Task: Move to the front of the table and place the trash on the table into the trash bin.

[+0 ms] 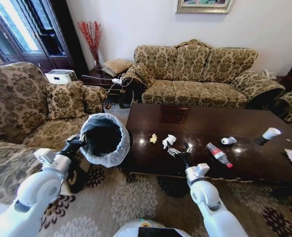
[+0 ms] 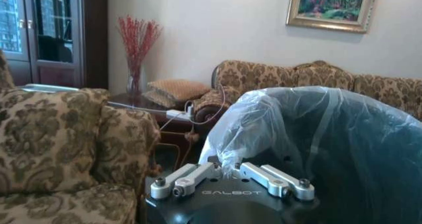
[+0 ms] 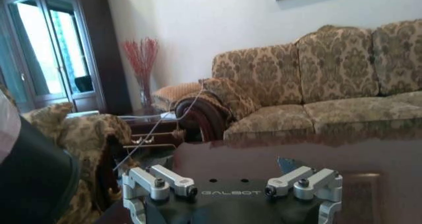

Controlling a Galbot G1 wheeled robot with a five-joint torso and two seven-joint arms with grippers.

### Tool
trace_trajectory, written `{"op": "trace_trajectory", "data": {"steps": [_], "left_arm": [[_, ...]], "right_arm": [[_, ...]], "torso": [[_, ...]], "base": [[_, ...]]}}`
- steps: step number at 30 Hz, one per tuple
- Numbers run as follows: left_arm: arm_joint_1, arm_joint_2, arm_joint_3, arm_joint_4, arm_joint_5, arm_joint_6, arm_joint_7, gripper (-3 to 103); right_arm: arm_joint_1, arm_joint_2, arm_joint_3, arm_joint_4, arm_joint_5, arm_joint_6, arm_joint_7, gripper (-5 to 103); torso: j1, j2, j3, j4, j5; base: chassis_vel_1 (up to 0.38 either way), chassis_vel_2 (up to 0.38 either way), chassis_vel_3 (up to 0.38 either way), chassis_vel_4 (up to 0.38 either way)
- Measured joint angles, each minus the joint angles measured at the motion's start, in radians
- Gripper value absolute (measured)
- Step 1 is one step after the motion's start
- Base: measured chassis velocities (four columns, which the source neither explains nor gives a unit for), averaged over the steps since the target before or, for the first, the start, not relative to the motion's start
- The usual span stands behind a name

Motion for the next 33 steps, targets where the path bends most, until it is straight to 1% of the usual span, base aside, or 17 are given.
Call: {"op": "trace_trajectory", "data": {"steps": [3,4,5,7,8,10,11,14,15,19,23,26,27,28,30,32,33], "left_arm": [[0.002,0.001,0.001,-0.001,0.000,0.000,0.000,3],[0.005,0.001,0.001,-0.003,0.001,0.000,0.000,3],[0.008,0.002,0.001,-0.006,0.002,0.000,0.000,3],[0.017,0.003,0.001,-0.010,0.005,0.000,-0.001,3],[0.017,0.003,0.001,-0.010,0.005,0.000,-0.001,3],[0.025,0.005,-0.001,-0.014,0.007,-0.001,-0.001,3],[0.025,0.005,-0.001,-0.014,0.007,-0.001,-0.001,3],[0.036,0.006,-0.004,-0.018,0.008,-0.001,0.000,3],[0.036,0.006,-0.004,-0.018,0.008,-0.001,0.000,3],[0.046,0.005,-0.005,-0.020,0.009,-0.002,0.001,3],[0.047,0.007,-0.005,-0.017,0.009,-0.003,0.002,3],[0.045,0.010,-0.002,-0.010,0.009,-0.003,0.002,3],[0.042,0.012,0.000,-0.007,0.009,-0.003,0.002,3],[0.042,0.012,0.000,-0.007,0.009,-0.003,0.002,3],[0.038,0.015,0.003,-0.002,0.008,-0.003,0.002,3],[0.036,0.016,0.004,-0.001,0.008,-0.003,0.002,3],[0.035,0.017,0.005,0.000,0.006,-0.003,0.002,3]], "right_arm": [[0.033,0.010,-0.026,-0.031,-0.001,-0.010,0.015,100],[0.052,0.017,-0.042,-0.048,0.001,-0.024,0.023,100],[0.073,0.025,-0.059,-0.062,0.003,-0.049,0.032,100],[0.114,0.035,-0.098,-0.093,0.021,-0.100,0.050,100],[0.114,0.035,-0.098,-0.093,0.021,-0.100,0.050,100],[0.169,0.044,-0.135,-0.162,0.035,-0.124,0.056,100],[0.169,0.044,-0.135,-0.162,0.035,-0.124,0.056,100],[0.253,0.070,-0.175,-0.281,0.030,-0.128,0.058,100],[0.253,0.070,-0.175,-0.281,0.030,-0.128,0.058,100],[0.323,0.107,-0.203,-0.390,0.007,-0.123,0.065,100],[0.350,0.127,-0.217,-0.441,-0.007,-0.119,0.064,100],[0.376,0.157,-0.226,-0.508,-0.022,-0.114,0.065,100],[0.384,0.167,-0.227,-0.529,-0.028,-0.114,0.065,103],[0.384,0.167,-0.227,-0.529,-0.028,-0.114,0.065,103],[0.401,0.181,-0.234,-0.565,-0.032,-0.113,0.064,96],[0.408,0.187,-0.236,-0.580,-0.032,-0.113,0.063,96],[0.415,0.193,-0.238,-0.598,-0.031,-0.112,0.062,85]], "torso": [[0.000,0.000,0.000,-0.0002,-0.0003],[0.000,0.000,0.000,-0.0002,-0.0007],[0.000,0.000,0.000,0.0001,-0.0003],[-0.001,0.000,0.000,0.0002,-0.0007],[-0.001,0.000,0.000,0.0002,-0.0007],[-0.002,0.000,-0.001,0.0005,-0.0005],[-0.002,0.000,-0.001,0.0005,-0.0005],[-0.002,0.000,-0.001,0.0003,-0.0004],[-0.002,0.000,-0.001,0.0003,-0.0004],[0.000,0.000,0.000,0.0001,-0.0005],[0.000,0.000,0.000,0.0002,-0.0005],[-0.001,0.000,0.000,0.0002,-0.0005],[-0.001,0.000,0.000,0.0002,-0.0005],[-0.001,0.000,0.000,0.0002,-0.0005],[-0.001,0.000,0.000,0.0001,-0.0006],[-0.001,0.000,0.000,0.0001,-0.0005],[-0.001,0.000,0.000,0.0002,-0.0005]], "base": [[-0.123,0.129,0.095,-0.122],[-0.055,0.071,0.071,-0.046],[-0.055,0.028,0.024,-0.046],[0.000,0.000,0.000,0.000],[0.000,0.000,0.000,0.000],[0.000,0.000,0.000,0.000],[0.000,0.000,0.000,0.000],[0.016,-0.018,-0.010,0.013],[0.000,0.000,0.000,0.000],[0.000,0.000,0.000,0.000],[0.000,0.000,0.000,0.000],[0.000,0.000,0.000,0.000],[0.000,0.000,0.000,0.000],[0.000,0.000,0.000,0.000],[0.000,0.000,0.000,0.000],[0.000,0.000,0.000,0.000],[0.000,0.000,0.000,0.000]]}}
